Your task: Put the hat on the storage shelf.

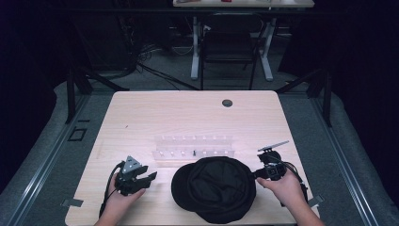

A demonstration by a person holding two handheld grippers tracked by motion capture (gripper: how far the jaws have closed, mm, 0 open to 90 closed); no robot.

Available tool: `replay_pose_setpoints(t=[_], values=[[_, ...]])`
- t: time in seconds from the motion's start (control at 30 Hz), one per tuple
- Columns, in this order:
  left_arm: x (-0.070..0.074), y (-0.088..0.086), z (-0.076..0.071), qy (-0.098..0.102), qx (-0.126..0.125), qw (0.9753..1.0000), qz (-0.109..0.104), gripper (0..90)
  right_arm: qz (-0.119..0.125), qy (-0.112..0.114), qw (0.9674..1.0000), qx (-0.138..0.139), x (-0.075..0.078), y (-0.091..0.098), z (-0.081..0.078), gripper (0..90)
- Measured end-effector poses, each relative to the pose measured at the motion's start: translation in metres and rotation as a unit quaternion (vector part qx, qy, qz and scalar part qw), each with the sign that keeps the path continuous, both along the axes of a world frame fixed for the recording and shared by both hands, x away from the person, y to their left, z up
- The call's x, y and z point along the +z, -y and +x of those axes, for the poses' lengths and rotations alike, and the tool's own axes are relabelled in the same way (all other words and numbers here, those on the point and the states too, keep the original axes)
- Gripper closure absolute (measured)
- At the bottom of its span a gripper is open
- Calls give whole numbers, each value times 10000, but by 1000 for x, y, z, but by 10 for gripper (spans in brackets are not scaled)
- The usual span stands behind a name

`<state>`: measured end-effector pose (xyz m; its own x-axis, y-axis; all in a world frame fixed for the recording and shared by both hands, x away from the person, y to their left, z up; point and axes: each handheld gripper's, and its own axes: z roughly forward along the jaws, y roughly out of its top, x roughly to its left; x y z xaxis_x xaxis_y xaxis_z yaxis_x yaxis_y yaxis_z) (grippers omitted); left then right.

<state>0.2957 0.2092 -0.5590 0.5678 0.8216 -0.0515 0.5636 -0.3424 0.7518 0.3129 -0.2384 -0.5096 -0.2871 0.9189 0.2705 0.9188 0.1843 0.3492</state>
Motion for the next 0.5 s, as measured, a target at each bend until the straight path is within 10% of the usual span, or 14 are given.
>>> replay_pose_setpoints(t=[0.5], values=[[-2, 0, -1, -18, 13, 10000, 19, 525, -32, -658, 9976, 198, -10, 1, 16, 749]])
